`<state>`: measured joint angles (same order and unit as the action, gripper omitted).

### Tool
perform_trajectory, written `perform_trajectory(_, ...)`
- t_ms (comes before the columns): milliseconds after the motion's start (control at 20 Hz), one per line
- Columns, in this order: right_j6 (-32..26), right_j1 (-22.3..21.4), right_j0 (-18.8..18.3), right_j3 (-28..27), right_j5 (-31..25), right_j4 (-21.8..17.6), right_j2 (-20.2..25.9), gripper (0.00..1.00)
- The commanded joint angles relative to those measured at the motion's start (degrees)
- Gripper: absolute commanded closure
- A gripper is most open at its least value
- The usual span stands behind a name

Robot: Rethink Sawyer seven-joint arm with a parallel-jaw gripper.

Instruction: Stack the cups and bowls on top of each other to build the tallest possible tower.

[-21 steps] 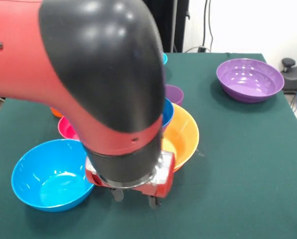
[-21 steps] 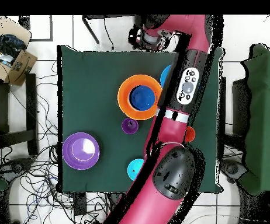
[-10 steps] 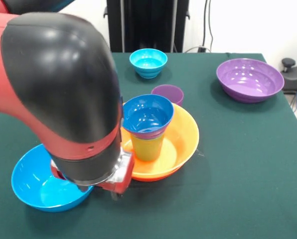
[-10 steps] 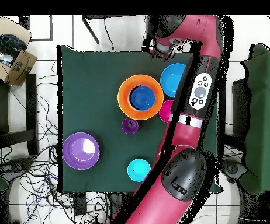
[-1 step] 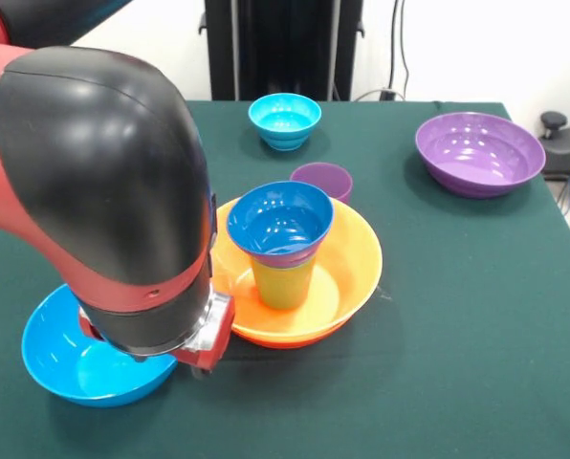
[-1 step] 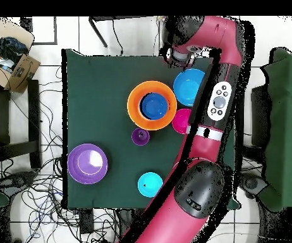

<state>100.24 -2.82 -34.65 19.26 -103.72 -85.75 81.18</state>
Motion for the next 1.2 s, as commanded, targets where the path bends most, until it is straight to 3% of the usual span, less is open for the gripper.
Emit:
perform_trajectory(50, -9.5, -1.1, 1.1, 1.1, 1.4, -2.1, -6.8, 0.0)
perform_trajectory(350, -10.9, -1.1, -0.1, 3.1, 2.0, -0.8, -9.8, 0.0)
perform_trajectory(650, -9.8, -0.6, -2.1, 7.5, 4.5, 4.4, -13.7, 0.0)
perform_trajectory(1200, -7.5, 0.6, -2.6, 10.4, 10.7, 11.7, -18.0, 0.0)
